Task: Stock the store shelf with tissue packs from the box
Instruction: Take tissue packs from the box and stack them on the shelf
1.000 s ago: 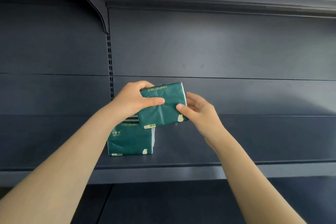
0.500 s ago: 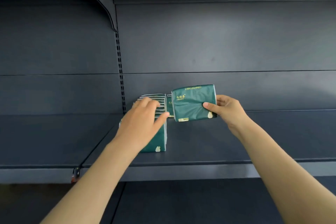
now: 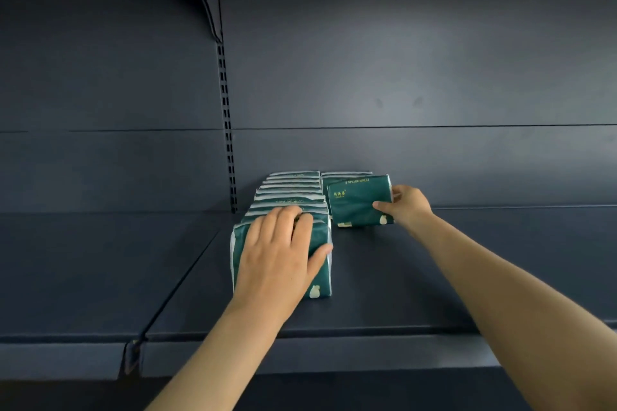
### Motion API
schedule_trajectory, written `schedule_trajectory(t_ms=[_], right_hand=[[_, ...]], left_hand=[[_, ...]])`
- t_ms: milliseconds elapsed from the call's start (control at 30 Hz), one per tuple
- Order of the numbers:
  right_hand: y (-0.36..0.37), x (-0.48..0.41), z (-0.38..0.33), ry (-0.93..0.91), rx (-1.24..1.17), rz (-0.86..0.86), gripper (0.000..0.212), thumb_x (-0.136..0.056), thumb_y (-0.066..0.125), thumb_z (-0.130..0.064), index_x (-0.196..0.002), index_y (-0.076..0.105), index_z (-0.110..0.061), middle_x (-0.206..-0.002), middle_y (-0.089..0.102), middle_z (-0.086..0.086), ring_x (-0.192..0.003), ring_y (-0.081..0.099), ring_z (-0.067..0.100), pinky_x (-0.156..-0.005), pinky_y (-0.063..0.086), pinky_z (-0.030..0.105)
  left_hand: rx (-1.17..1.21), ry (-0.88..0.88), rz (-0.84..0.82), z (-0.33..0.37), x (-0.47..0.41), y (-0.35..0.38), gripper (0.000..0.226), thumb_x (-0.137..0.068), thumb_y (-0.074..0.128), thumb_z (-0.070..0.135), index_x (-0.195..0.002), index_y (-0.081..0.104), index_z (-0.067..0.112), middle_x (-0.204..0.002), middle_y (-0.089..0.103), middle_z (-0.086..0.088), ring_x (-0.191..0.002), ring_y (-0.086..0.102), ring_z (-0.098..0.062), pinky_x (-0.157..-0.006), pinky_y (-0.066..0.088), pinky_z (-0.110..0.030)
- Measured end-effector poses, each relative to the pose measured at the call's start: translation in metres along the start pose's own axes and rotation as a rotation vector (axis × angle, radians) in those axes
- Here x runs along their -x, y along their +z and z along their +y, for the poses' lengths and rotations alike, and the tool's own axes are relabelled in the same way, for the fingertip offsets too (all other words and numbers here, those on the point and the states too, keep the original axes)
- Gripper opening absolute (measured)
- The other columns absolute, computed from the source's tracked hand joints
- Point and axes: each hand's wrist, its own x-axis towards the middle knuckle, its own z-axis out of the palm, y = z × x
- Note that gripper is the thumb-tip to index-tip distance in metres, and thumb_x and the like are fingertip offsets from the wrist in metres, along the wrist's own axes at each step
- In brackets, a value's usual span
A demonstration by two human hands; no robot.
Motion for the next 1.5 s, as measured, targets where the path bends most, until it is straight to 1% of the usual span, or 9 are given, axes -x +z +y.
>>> schedule_trajectory(t_ms=[167,533,667,800,900,1067,1133,1267,1500], right_hand=[[0.028,-0.006,-0.002,-0.033,0.147,-0.026,0.035,-0.083,0.069,-0.03,-0.107,0.059,-0.006,-0.1,0.066,0.006,-0.091,0.059,0.021,-0.067,0.037,0.023],[0.033,-0.012,-0.005,-0.025,0.245,-0.072,0.049,-0.078,0.074,-0.034,-0.115,0.059,-0.007,-0.111,0.064,0.008,-0.103,0.06,0.026,-0.074,0.042,0.026],[0.009,0.011,-0.014,0.064,0.225,-0.131,0.027,-0.085,0.067,-0.026,-0.085,0.051,-0.004,-0.071,0.051,0.003,-0.077,0.052,0.024,-0.063,0.039,0.027],[-0.018,0.049,-0.023,-0.034,0.341,-0.134,0.029,-0.087,0.06,-0.025,-0.069,0.044,-0.009,-0.063,0.043,0.0,-0.07,0.046,0.024,-0.047,0.03,0.026],[-0.046,0.087,-0.033,-0.18,0.43,-0.186,0.024,-0.091,0.055,-0.023,-0.075,0.043,-0.012,-0.069,0.045,-0.001,-0.077,0.045,0.022,-0.051,0.032,0.026],[-0.105,0.132,-0.047,-0.264,0.594,-0.246,0.027,-0.093,0.054,-0.031,-0.09,0.05,-0.004,-0.092,0.054,0.01,-0.091,0.051,0.029,-0.072,0.043,0.031],[-0.129,0.148,-0.048,-0.296,0.66,-0.255,0.04,-0.093,0.053,-0.035,-0.111,0.052,0.001,-0.113,0.056,0.016,-0.106,0.053,0.032,-0.084,0.046,0.036],[-0.171,0.178,-0.048,-0.37,0.759,-0.25,0.044,-0.094,0.051,-0.039,-0.118,0.048,-0.001,-0.121,0.051,0.017,-0.111,0.049,0.033,-0.089,0.044,0.038],[-0.238,0.237,-0.037,-0.384,0.811,-0.25,0.054,-0.093,0.051,-0.042,-0.132,0.042,-0.005,-0.133,0.047,0.014,-0.121,0.046,0.033,-0.099,0.042,0.043]], left_hand=[[0.011,-0.013,0.029,0.0,0.0,0.005,0.046,-0.089,0.04,0.046,-0.099,0.065,0.008,-0.102,0.063,-0.009,-0.092,0.061,-0.029,-0.085,0.036,-0.036],[0.019,-0.025,0.025,0.0,0.0,0.006,0.045,-0.089,0.041,0.045,-0.097,0.065,0.008,-0.099,0.063,-0.007,-0.089,0.061,-0.028,-0.085,0.035,-0.034],[0.022,-0.042,-0.063,0.001,-0.001,0.002,0.047,-0.089,0.039,0.046,-0.098,0.065,0.007,-0.098,0.063,-0.007,-0.089,0.06,-0.029,-0.086,0.033,-0.034],[-0.048,-0.027,-0.241,0.002,-0.002,-0.008,0.051,-0.089,0.035,0.046,-0.099,0.065,0.006,-0.099,0.064,-0.008,-0.087,0.061,-0.028,-0.085,0.036,-0.035],[-0.076,-0.034,-0.371,0.01,-0.004,-0.027,0.056,-0.091,0.029,0.046,-0.109,0.062,0.004,-0.108,0.064,-0.01,-0.098,0.061,-0.028,-0.092,0.045,-0.04],[-0.133,-0.053,-0.405,0.023,-0.018,-0.075,0.054,-0.1,0.027,0.044,-0.14,0.034,0.008,-0.141,0.041,-0.006,-0.133,0.034,-0.023,-0.118,0.013,-0.037],[-0.138,-0.072,-0.423,0.032,-0.021,-0.101,0.05,-0.1,0.029,0.042,-0.137,0.037,0.008,-0.136,0.044,-0.008,-0.128,0.039,-0.024,-0.115,0.021,-0.037],[0.004,-0.163,-0.519,0.06,-0.022,-0.149,0.046,-0.1,0.034,0.038,-0.133,0.042,0.007,-0.132,0.046,-0.009,-0.123,0.041,-0.025,-0.099,0.039,-0.038],[0.038,-0.118,-0.714,0.123,-0.012,-0.229,0.044,-0.099,0.038,0.036,-0.125,0.05,0.003,-0.126,0.048,-0.013,-0.116,0.045,-0.028,-0.093,0.037,-0.036]])
